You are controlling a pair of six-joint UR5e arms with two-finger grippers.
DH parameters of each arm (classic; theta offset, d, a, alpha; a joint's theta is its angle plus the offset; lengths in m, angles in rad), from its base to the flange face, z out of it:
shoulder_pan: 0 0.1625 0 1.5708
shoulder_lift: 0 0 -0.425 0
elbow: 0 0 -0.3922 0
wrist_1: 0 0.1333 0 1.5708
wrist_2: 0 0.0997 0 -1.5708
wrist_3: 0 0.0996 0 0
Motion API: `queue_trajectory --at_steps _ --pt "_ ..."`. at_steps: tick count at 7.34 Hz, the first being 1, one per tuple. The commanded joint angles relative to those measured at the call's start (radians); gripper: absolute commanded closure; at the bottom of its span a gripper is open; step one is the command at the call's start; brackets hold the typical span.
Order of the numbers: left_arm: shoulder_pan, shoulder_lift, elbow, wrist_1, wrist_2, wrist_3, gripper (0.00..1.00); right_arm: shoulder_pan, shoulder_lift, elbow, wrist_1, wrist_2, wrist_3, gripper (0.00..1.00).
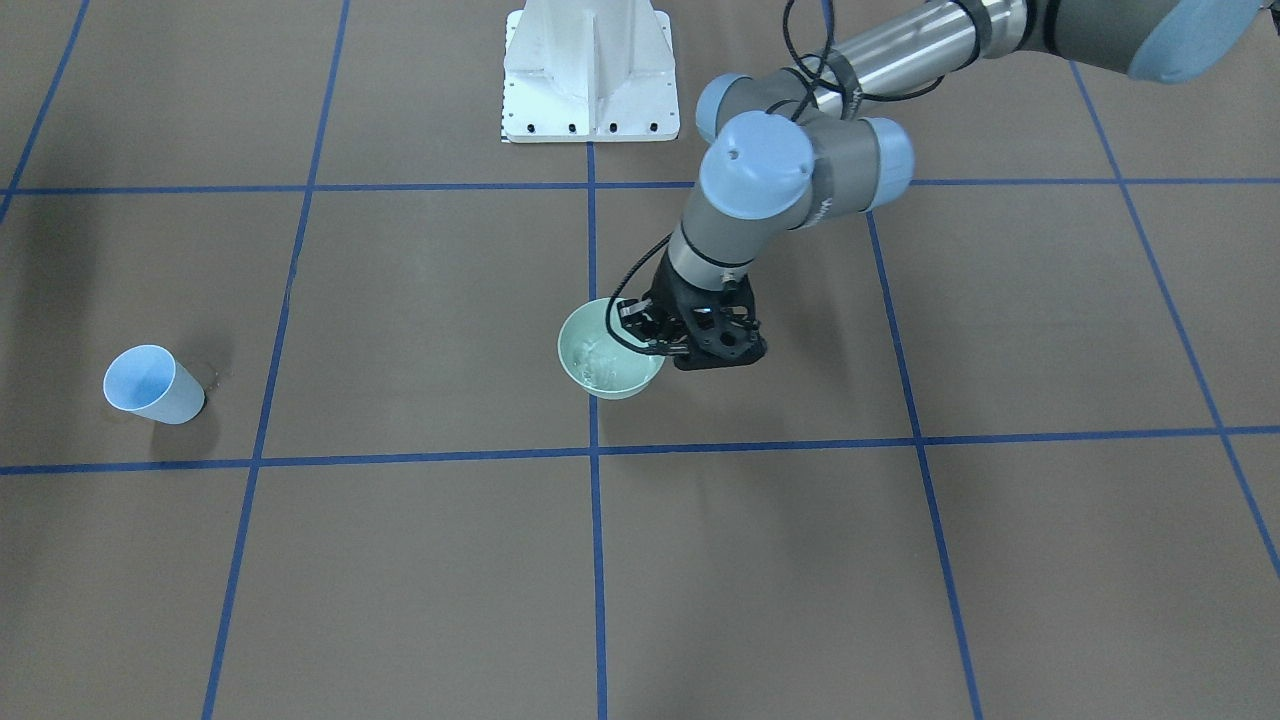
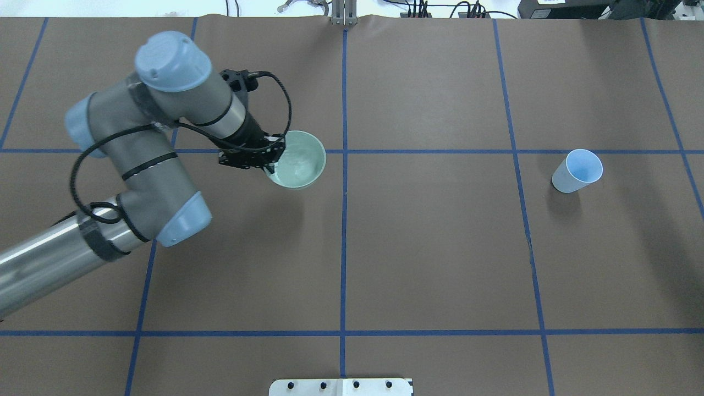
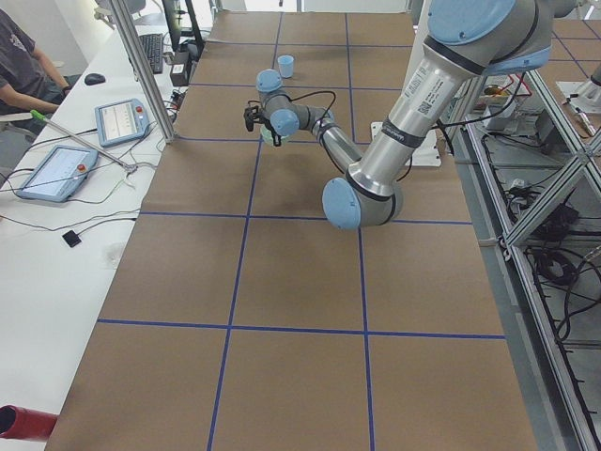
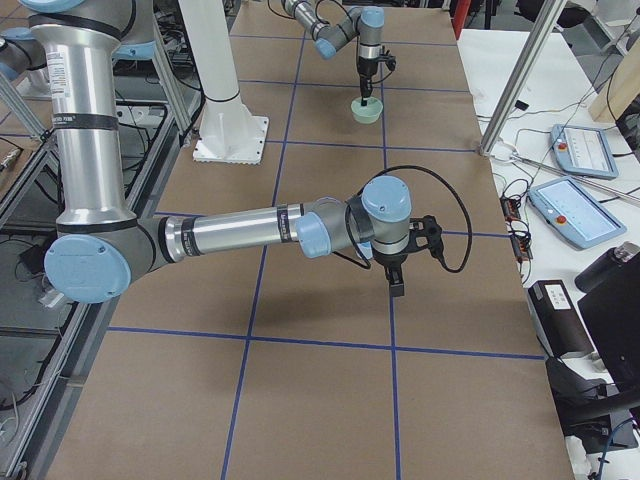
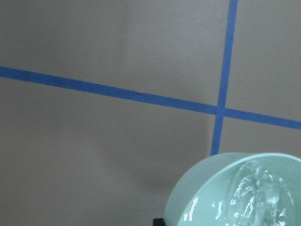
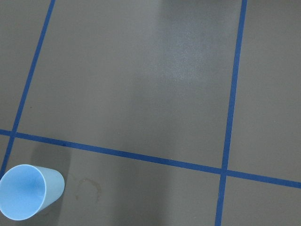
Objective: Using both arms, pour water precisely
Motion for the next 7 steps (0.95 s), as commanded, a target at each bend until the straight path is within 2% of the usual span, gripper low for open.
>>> queue_trajectory --at_steps 1,3,4,7 --pt "-0.107 0.297 -0.147 -0.005 -0.047 0.273 1.0 -0.001 0.002 0.001 0.001 -0.001 0.003 0.01" --pt "-0.23 0.457 -0.116 -0.003 -0.074 0.564 1.0 -0.001 0.003 0.002 0.001 -0.001 0.01 0.01" --pt "-0.273 0.489 -0.058 -0.005 -0.074 0.681 1.0 -0.001 0.003 0.004 0.001 -0.001 0.023 0.01" --pt "-0.342 0.525 0.044 -0.003 -0.074 0.858 0.97 -0.008 0.008 0.007 0.001 0.001 0.061 0.01"
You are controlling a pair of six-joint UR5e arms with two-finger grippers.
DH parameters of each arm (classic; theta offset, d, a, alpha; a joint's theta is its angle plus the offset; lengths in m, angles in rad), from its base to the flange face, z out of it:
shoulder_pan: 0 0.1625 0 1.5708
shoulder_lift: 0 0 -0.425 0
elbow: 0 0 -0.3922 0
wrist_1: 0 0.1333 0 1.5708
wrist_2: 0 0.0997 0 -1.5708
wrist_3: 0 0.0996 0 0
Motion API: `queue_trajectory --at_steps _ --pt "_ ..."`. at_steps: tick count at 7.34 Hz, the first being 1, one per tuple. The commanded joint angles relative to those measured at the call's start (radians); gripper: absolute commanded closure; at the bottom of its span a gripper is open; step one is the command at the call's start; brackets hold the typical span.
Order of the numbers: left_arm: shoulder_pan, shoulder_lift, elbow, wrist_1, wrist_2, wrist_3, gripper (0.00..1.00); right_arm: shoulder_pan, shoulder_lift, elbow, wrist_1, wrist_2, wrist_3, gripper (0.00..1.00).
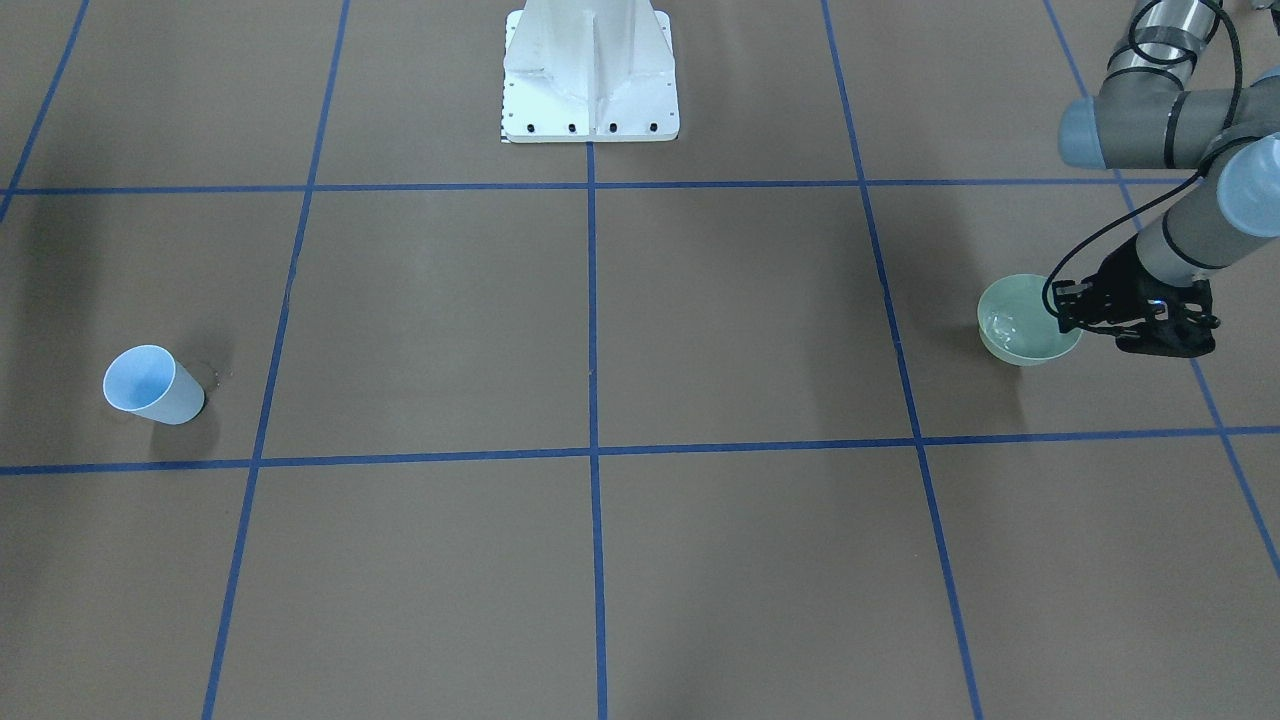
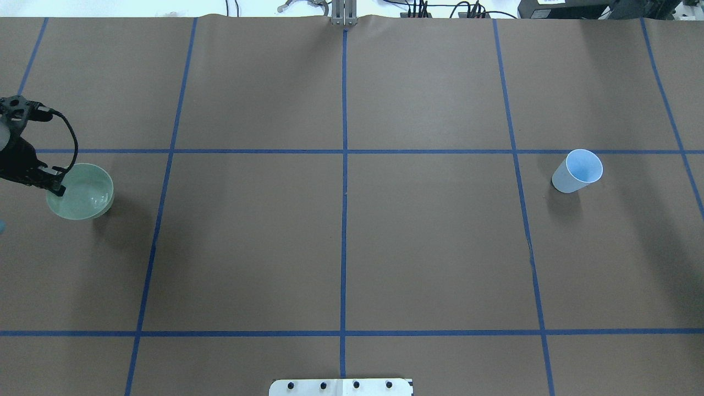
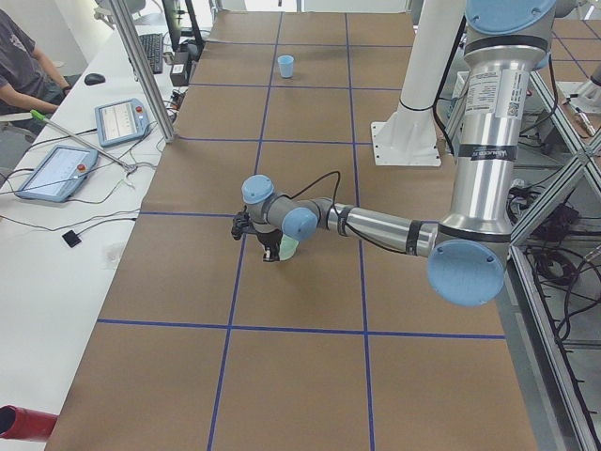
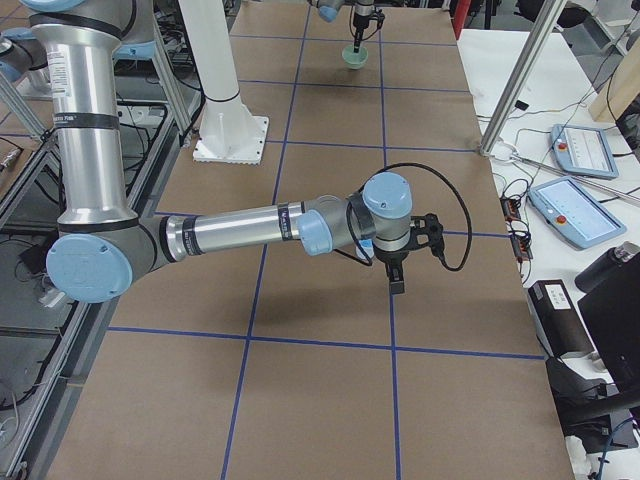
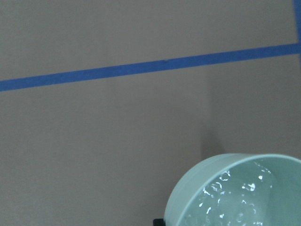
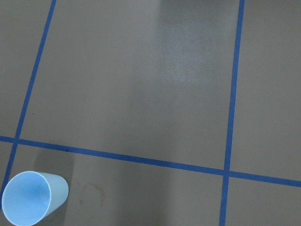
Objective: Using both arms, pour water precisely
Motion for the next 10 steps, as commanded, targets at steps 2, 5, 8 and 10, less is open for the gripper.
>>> queue_trajectory --at_steps 2,5,8,10 --pt "-0.033 0.014 0.034 0.0 -0.01 0.086 0.95 -0.003 0.002 0.005 -0.001 0.0 0.023 0.01" --pt "-0.033 0.029 0.04 0.0 -0.102 0.094 0.76 -0.003 0.002 0.005 -0.001 0.0 0.025 0.01" --pt "-0.031 0.029 0.044 -0.001 -0.102 0.096 0.08 -0.01 0.001 0.034 0.002 -0.004 0.119 0.01" --pt "-0.088 0.026 -0.024 0.008 -0.101 0.094 0.0 -0.011 -0.024 0.051 0.014 -0.004 0.124 0.01"
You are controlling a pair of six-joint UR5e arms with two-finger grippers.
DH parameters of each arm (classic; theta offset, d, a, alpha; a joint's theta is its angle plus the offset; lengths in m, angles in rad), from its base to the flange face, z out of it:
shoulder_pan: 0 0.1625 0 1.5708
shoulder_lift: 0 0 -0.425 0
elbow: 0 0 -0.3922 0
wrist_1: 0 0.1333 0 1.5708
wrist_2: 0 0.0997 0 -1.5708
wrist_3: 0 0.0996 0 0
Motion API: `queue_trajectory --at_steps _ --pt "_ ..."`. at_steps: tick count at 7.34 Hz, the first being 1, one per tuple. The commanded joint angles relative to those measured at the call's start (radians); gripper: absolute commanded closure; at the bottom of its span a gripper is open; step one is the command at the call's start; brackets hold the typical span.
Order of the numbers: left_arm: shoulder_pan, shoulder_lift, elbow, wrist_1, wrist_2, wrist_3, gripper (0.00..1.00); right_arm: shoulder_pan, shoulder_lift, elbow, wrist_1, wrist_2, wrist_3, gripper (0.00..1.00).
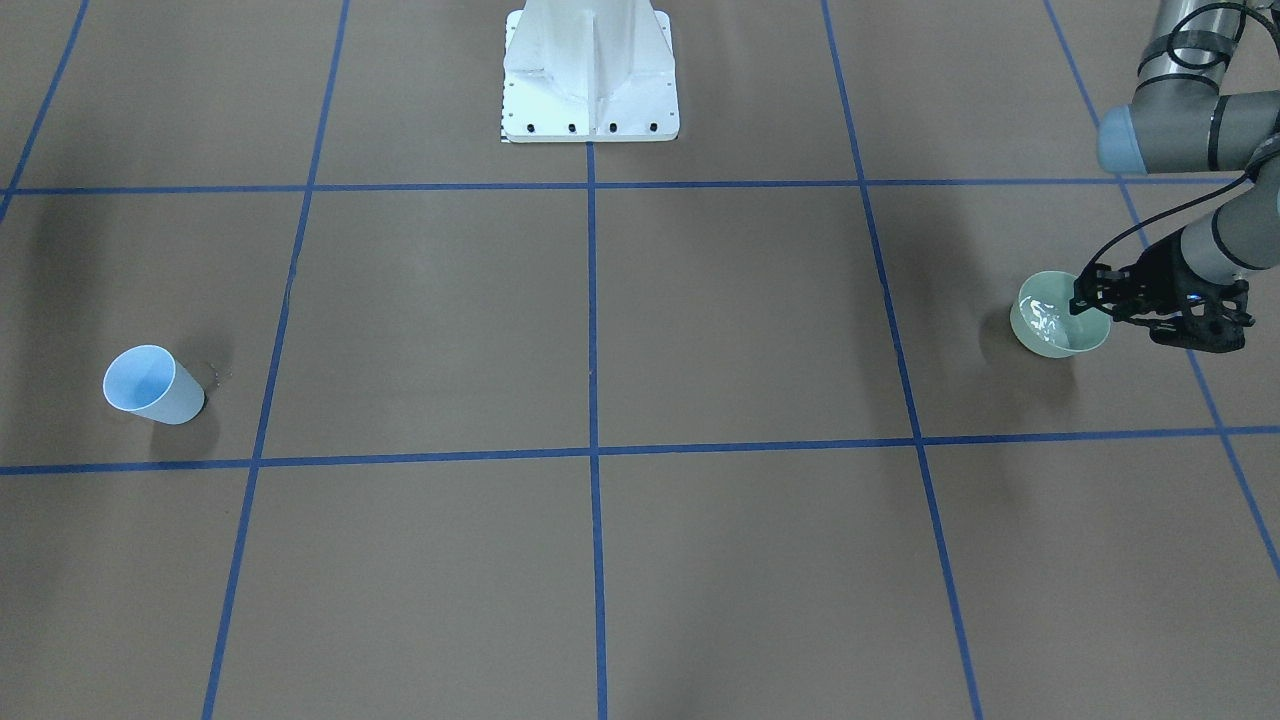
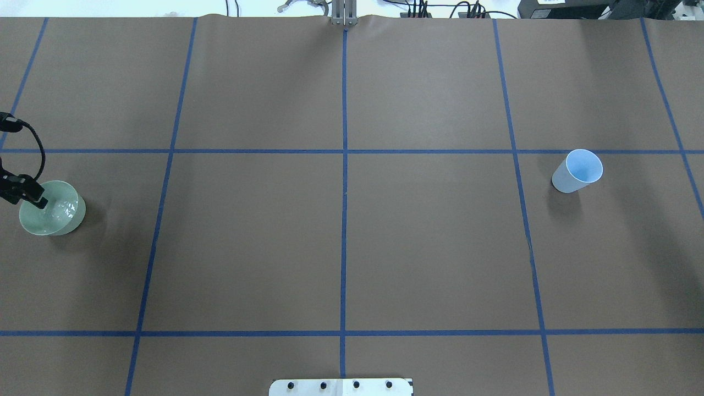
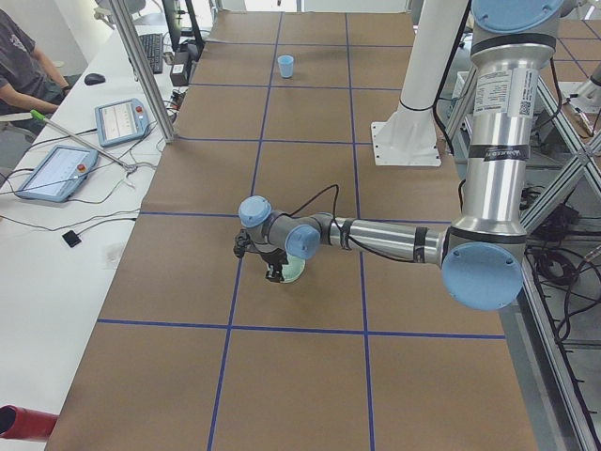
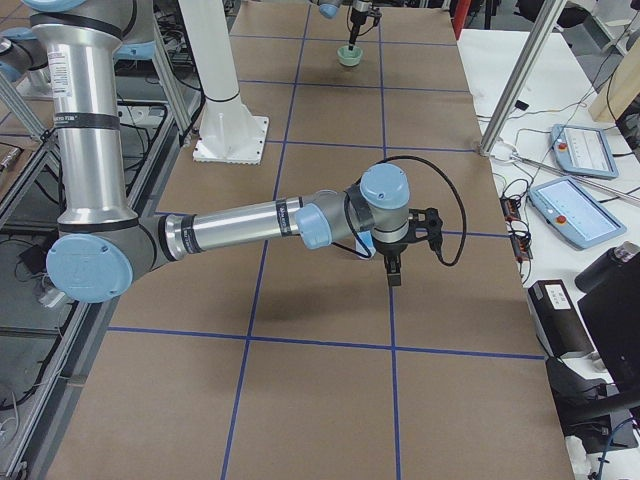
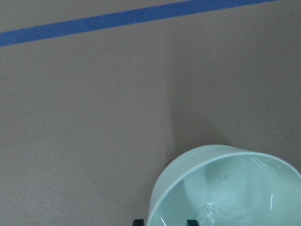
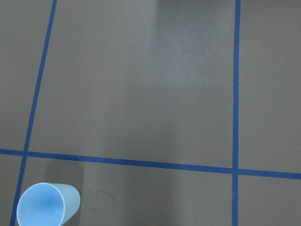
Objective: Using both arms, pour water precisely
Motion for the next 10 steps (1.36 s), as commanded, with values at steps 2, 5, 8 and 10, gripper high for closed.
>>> queue_trajectory --at_steps 2,5,8,10 --pt "-0.178 0.004 -0.192 0.089 -0.026 0.001 0.0 -0.001 -0.034 0.032 0.008 -0.039 0.013 0.01" --pt "-0.357 0.025 -0.2 0.208 -0.031 0.27 0.0 -0.001 -0.038 0.029 0.008 -0.09 0.001 0.0" --pt "-0.501 0.03 -0.099 0.312 -0.048 0.374 0.0 -0.001 -0.057 0.025 -0.001 -0.085 0.0 0.0" --pt "-0.502 0.038 -0.09 0.31 -0.082 0.374 0.0 -0.001 -0.086 0.025 0.002 -0.078 -0.08 0.0"
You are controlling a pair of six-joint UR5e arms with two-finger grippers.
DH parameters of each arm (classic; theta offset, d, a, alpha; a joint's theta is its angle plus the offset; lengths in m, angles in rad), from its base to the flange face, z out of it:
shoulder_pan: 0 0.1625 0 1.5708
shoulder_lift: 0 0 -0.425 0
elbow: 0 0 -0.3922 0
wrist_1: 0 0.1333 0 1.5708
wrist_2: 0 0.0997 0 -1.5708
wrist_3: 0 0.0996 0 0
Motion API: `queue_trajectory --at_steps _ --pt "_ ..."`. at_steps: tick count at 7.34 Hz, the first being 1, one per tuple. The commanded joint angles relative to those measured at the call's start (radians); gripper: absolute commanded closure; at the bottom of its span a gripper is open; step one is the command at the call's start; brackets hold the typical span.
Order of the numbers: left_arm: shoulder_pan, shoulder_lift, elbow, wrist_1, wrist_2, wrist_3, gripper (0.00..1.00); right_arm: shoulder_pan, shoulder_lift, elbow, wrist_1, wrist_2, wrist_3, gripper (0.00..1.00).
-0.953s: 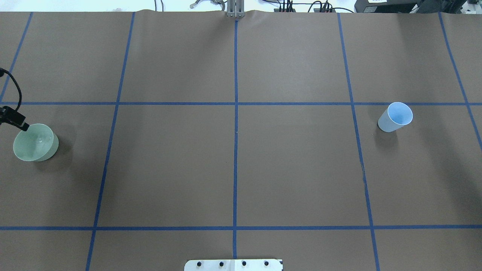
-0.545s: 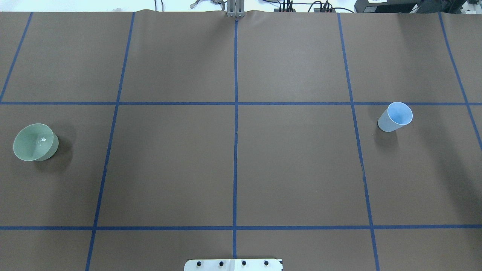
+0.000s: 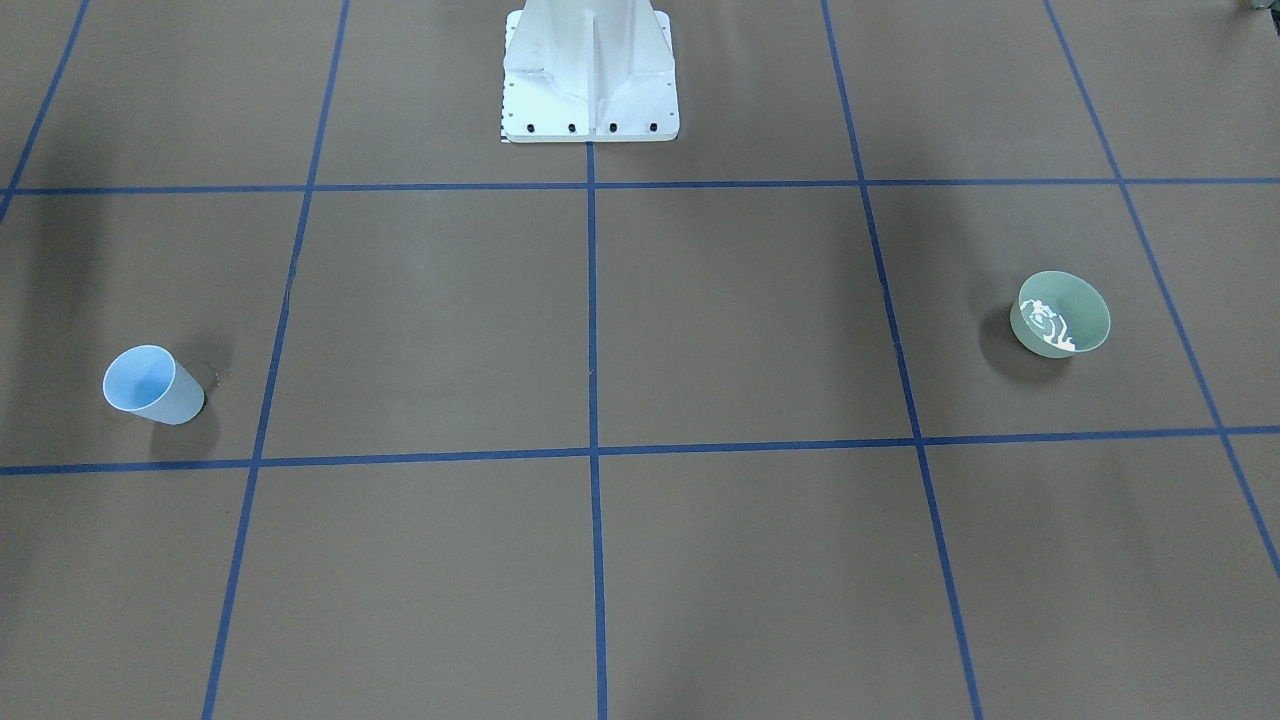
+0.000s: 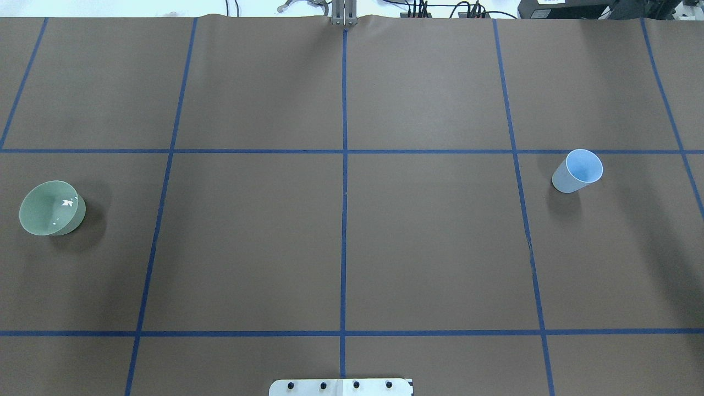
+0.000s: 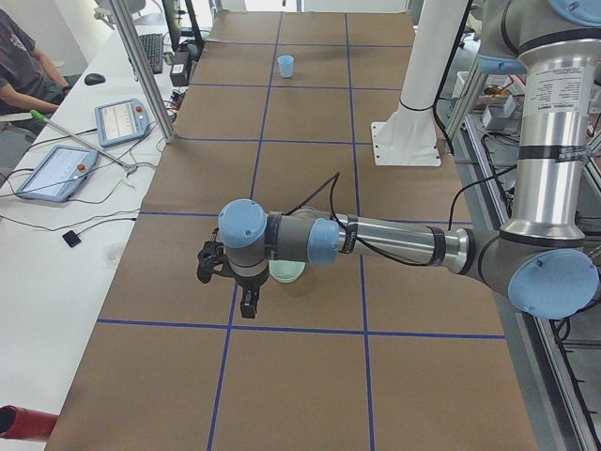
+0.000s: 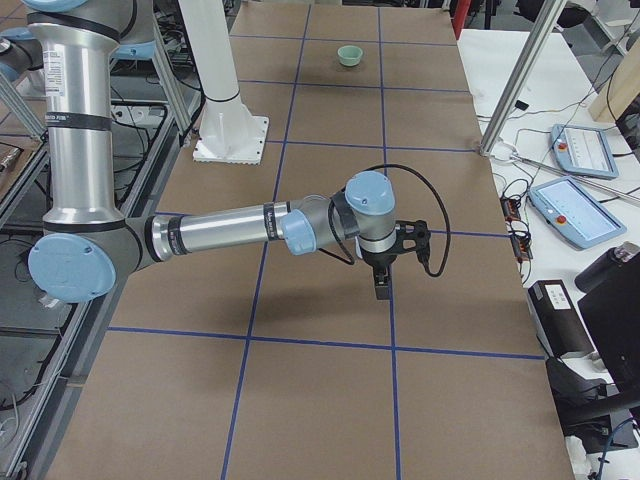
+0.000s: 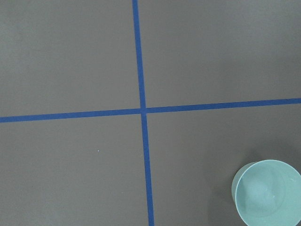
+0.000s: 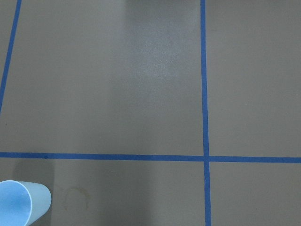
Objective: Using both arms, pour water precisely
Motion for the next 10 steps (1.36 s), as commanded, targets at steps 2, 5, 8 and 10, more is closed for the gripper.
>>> queue_trajectory --at_steps 2,5,8,10 --pt "-0.005 0.032 -0.004 -0.018 -0.006 0.003 0.0 -0.005 0.003 -0.001 -0.079 0.029 -0.08 0.0" --pt "-0.005 0.033 -0.005 -0.018 -0.006 -0.007 0.0 -0.046 0.044 0.001 -0.239 0.056 -0.259 0.0" --pt "-0.003 0.047 -0.008 -0.019 -0.012 -0.007 0.0 -0.044 0.049 0.008 -0.275 0.05 -0.277 0.0" --pt "-0.002 0.047 0.001 -0.018 -0.014 -0.009 0.0 -0.044 0.049 0.01 -0.275 0.053 -0.277 0.0"
